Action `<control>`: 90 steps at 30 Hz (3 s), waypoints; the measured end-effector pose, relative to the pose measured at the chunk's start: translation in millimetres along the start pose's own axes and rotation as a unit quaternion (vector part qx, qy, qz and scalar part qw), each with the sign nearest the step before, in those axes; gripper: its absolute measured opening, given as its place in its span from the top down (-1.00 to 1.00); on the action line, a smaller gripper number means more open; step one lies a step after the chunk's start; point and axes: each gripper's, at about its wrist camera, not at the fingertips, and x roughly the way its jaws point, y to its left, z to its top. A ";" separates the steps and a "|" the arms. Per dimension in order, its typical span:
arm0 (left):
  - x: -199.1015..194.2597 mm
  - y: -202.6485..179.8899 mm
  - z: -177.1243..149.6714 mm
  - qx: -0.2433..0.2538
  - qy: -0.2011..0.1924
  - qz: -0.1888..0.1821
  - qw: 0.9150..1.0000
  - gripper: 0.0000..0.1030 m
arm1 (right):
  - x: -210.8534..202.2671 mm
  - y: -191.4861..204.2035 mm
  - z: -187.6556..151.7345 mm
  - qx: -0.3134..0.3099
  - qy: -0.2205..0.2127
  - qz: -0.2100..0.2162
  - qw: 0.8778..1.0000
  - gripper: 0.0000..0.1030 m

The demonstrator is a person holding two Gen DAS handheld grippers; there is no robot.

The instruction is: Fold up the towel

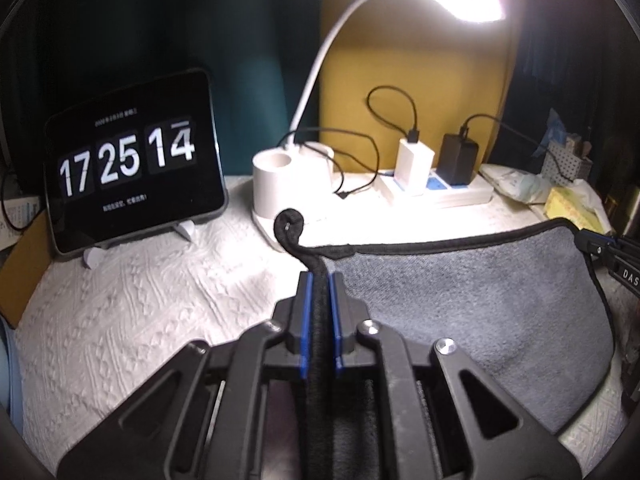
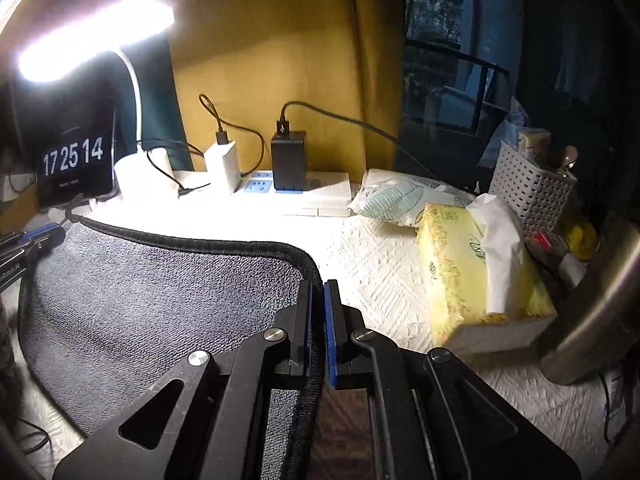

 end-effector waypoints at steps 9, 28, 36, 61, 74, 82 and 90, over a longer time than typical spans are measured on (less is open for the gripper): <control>33.2 3.6 -8.9 -0.005 0.050 -0.001 0.999 0.83 | 32.5 1.7 -6.4 -0.003 0.036 -0.009 0.999 0.87; 61.9 6.1 -17.1 -0.024 0.105 -0.007 0.994 0.75 | 63.7 2.5 -13.2 -0.002 0.096 -0.021 0.995 0.87; 52.4 12.9 -15.1 -0.040 0.091 0.000 0.995 0.59 | 55.9 -3.8 -10.6 0.017 0.089 -0.017 0.996 0.35; -15.7 1.0 -20.2 -0.029 0.042 -0.023 0.998 -0.67 | -15.9 9.9 -8.8 0.015 0.042 -0.009 0.999 0.27; -58.2 -0.8 -26.6 -0.027 0.017 -0.035 0.999 -0.67 | -54.5 20.0 -10.3 0.011 0.020 -0.008 1.000 0.26; -83.1 -3.4 -33.7 -0.025 0.003 -0.043 0.999 -0.66 | -79.9 26.4 -14.2 0.011 0.008 -0.009 1.000 0.26; -106.3 -11.2 -44.0 -0.011 -0.018 -0.046 0.999 -0.66 | -104.3 29.6 -18.5 0.013 -0.004 -0.012 1.000 0.26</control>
